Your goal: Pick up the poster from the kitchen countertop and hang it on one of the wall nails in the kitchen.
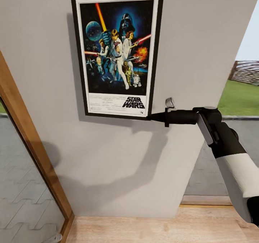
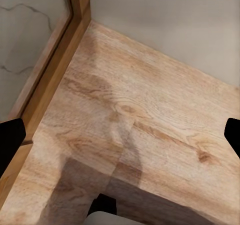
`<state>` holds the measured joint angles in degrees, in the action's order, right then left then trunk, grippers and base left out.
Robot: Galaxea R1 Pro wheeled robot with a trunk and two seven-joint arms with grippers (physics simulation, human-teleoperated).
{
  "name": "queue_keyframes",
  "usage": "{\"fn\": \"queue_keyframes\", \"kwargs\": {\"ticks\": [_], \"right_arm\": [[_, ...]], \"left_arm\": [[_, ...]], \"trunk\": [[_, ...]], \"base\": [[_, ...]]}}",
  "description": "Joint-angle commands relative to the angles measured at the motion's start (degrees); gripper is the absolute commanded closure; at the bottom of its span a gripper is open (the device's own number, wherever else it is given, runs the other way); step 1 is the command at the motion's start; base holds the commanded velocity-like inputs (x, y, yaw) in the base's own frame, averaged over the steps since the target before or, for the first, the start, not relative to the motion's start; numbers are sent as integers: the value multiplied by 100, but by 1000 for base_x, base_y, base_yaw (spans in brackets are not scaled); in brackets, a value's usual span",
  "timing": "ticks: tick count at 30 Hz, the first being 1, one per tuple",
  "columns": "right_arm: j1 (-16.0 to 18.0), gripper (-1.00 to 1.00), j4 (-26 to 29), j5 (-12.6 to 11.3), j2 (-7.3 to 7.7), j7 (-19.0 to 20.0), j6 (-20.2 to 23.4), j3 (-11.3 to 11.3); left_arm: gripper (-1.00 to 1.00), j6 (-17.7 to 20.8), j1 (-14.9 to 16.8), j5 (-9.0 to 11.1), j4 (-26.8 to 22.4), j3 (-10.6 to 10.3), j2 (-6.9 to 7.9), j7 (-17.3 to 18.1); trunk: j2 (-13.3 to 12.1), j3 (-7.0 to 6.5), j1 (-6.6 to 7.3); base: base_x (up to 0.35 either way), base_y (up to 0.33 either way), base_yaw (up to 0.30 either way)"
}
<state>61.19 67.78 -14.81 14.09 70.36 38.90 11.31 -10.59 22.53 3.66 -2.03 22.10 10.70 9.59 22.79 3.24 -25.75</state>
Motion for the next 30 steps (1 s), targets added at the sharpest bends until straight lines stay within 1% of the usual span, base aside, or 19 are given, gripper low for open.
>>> {"fn": "queue_keyframes", "kwargs": {"ticks": [1,8,15,30], "right_arm": [[7,100,0,-49,6,3,55,12],[7,100,-1,-49,6,0,55,11],[7,100,-1,-49,6,-5,51,11],[-1,100,7,-49,6,-14,39,11]], "left_arm": [[-100,-13,6,39,9,13,2,35],[-100,-13,6,39,9,13,2,35],[-100,-13,6,39,9,13,2,35],[-100,-21,-1,39,9,0,-14,35]], "trunk": [[13,13,-4],[13,13,-4],[13,13,-4],[13,13,-4]], "base": [[0,0,0],[29,0,0],[177,0,0],[13,0,0]]}}
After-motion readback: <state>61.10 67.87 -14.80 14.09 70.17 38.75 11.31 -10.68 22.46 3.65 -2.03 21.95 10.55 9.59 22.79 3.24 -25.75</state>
